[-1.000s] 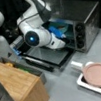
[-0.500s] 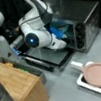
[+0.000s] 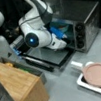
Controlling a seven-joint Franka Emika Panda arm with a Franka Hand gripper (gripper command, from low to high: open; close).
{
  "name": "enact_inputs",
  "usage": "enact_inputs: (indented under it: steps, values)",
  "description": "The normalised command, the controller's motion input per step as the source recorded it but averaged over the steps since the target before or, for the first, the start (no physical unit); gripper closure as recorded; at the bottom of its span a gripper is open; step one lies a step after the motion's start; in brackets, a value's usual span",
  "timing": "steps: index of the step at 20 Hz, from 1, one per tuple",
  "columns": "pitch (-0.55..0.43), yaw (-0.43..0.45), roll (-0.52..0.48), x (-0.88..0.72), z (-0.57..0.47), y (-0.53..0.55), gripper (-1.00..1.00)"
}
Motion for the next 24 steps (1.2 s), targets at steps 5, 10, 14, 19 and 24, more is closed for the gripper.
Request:
enact_inputs:
  steps: [5,10,14,19,24]
  values:
    - [-0.150,-0.170,-0.022,-0.22,-0.07,-0.15,1.00]
    - [-0.172,-0.106,-0.035,-0.18,-0.11,-0.21,1.00]
    - [-0.185,-0.014,-0.038,-0.18,-0.11,-0.25,1.00]
    - [-0.197,0.075,-0.069,-0.17,-0.15,-0.29,1.00]
    - [-0.215,0.162,-0.105,-0.15,-0.17,-0.32,1.00]
